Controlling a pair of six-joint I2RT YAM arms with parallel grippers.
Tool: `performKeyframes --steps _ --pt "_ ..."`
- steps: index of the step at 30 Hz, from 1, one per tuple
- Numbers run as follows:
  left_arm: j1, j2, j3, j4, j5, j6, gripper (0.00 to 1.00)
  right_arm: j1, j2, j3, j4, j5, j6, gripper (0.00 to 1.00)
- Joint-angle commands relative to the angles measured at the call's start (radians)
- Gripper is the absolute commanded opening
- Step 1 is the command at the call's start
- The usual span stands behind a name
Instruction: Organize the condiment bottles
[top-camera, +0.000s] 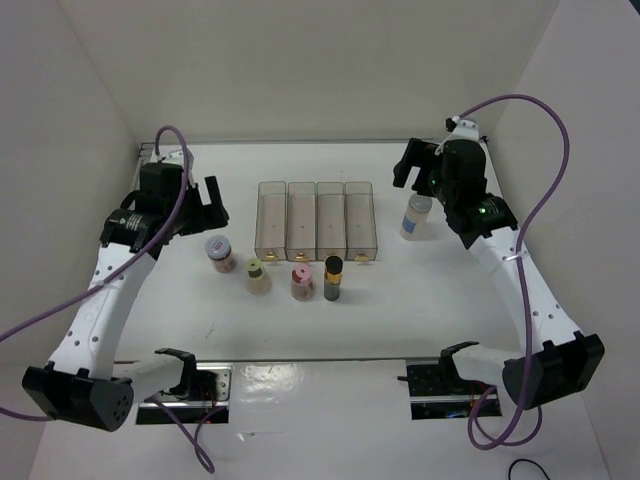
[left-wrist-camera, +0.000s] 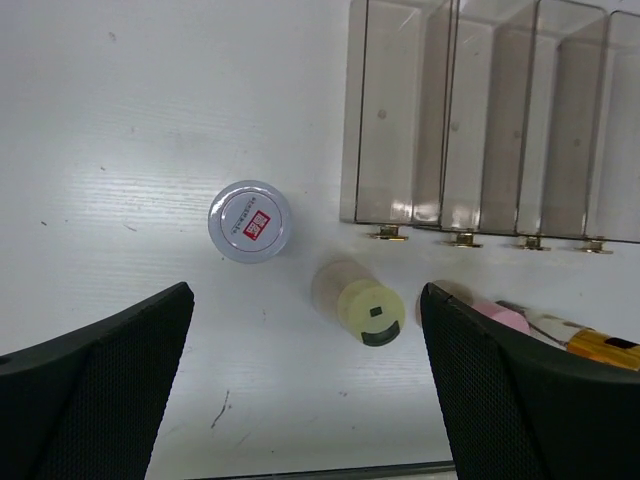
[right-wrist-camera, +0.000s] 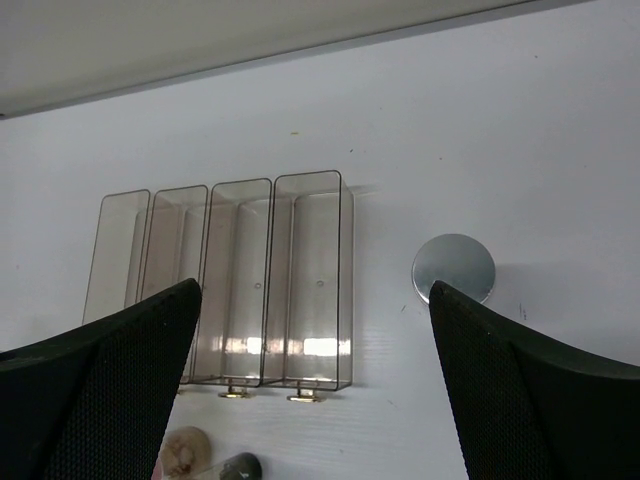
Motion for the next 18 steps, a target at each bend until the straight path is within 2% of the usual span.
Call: performKeyframes --steps 1,5,10,18 --pt "-0.002 0.046 -0.024 -0.025 -0.027 -0.007 1.0 0.005 -0.008 0.018 0.013 -0.012 -0.003 0.99" --pt "-0.002 0.115 -0.047 -0.025 -0.123 -0.047 1.0 0.005 0.004 0.009 -0.028 -0.012 -0.003 0.99" --pt "-0.002 0.25 -0.038 -0.025 -0.145 -0.056 1.0 0.005 -0.044 -0.051 -0.028 -0.022 0.018 0.99" --pt "-0.002 0.336 -0.078 0.039 -0.165 -0.056 1.0 0.005 -0.057 -0.051 -0.028 -0.022 0.009 0.99"
